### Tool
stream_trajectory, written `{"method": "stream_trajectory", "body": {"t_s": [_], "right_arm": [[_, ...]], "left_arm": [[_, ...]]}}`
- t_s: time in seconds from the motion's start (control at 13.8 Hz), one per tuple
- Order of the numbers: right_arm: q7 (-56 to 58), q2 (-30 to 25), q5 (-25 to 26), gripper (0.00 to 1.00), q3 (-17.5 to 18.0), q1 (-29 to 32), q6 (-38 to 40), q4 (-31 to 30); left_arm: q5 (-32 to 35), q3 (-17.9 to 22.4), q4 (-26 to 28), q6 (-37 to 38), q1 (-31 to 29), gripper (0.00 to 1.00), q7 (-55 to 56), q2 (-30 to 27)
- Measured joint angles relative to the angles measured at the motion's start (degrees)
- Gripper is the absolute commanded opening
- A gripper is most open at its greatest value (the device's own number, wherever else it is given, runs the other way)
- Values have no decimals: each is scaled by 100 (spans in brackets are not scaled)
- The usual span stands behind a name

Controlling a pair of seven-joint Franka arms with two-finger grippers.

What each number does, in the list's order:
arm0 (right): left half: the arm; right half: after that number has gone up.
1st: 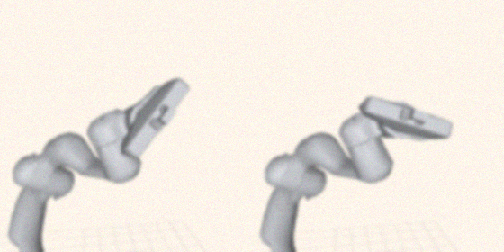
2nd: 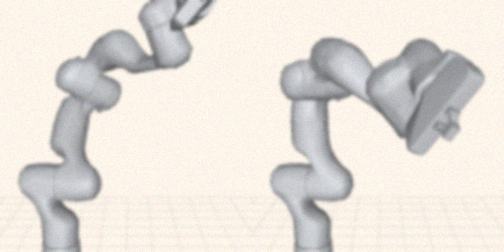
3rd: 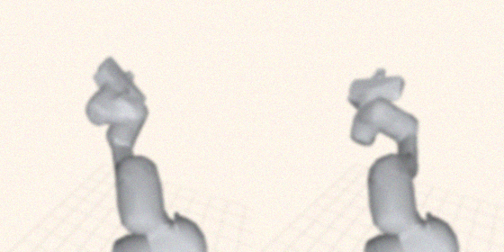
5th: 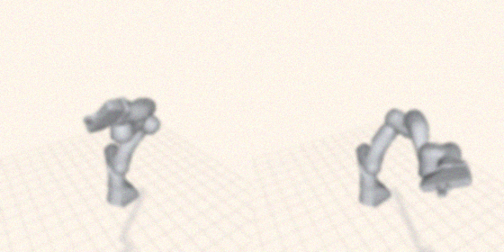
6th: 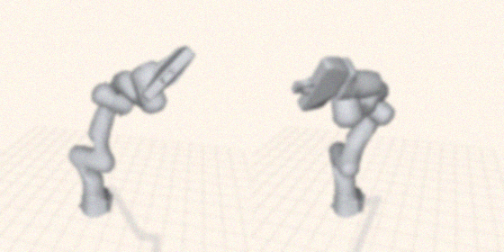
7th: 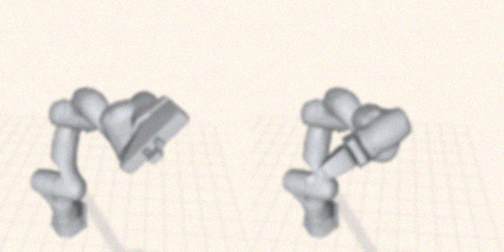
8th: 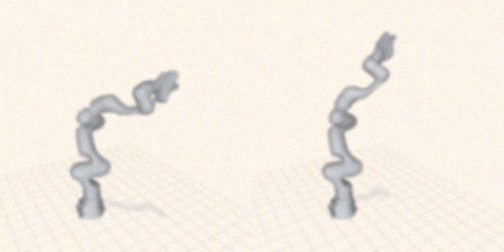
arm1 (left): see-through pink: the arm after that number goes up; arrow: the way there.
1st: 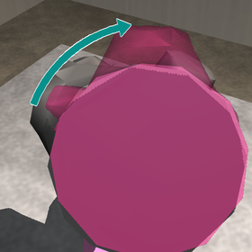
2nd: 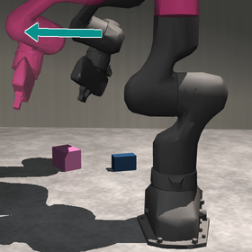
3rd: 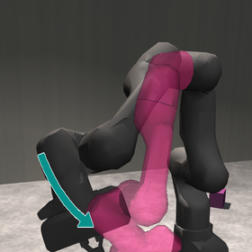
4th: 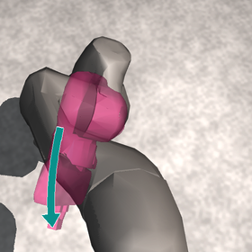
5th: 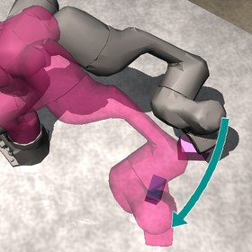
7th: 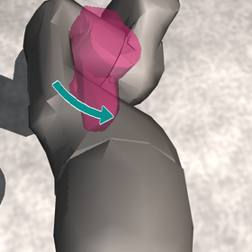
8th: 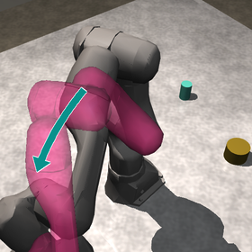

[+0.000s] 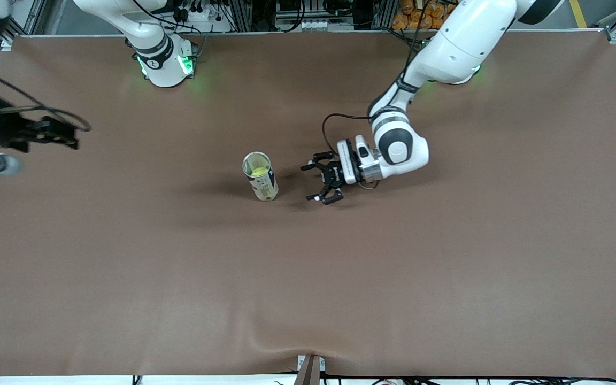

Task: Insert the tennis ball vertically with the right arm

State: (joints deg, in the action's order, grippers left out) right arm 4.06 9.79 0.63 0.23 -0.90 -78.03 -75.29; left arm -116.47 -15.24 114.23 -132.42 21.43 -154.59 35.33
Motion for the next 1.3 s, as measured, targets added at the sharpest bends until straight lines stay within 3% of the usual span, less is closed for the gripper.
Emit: {"method": "stream_trajectory", "body": {"t_s": [0.29,0.51,0.8,1.3], "right_arm": [[382,-1106,0,100,-17,423,-942,-1610],[405,-1767,0,100,-224,397,-1134,-2266],[450,-2020,0,100,-718,-35,-1151,-2481],[466,-2027,0,100,-749,-85,-1143,-2460]], "left_arm": [[1313,-27,300,7,-513,100,679,-430],[2261,-34,340,208,-889,100,1240,-586],[3666,-35,311,969,-1634,100,1776,-653],[6355,-37,-457,2532,-2699,100,3591,-860]]}}
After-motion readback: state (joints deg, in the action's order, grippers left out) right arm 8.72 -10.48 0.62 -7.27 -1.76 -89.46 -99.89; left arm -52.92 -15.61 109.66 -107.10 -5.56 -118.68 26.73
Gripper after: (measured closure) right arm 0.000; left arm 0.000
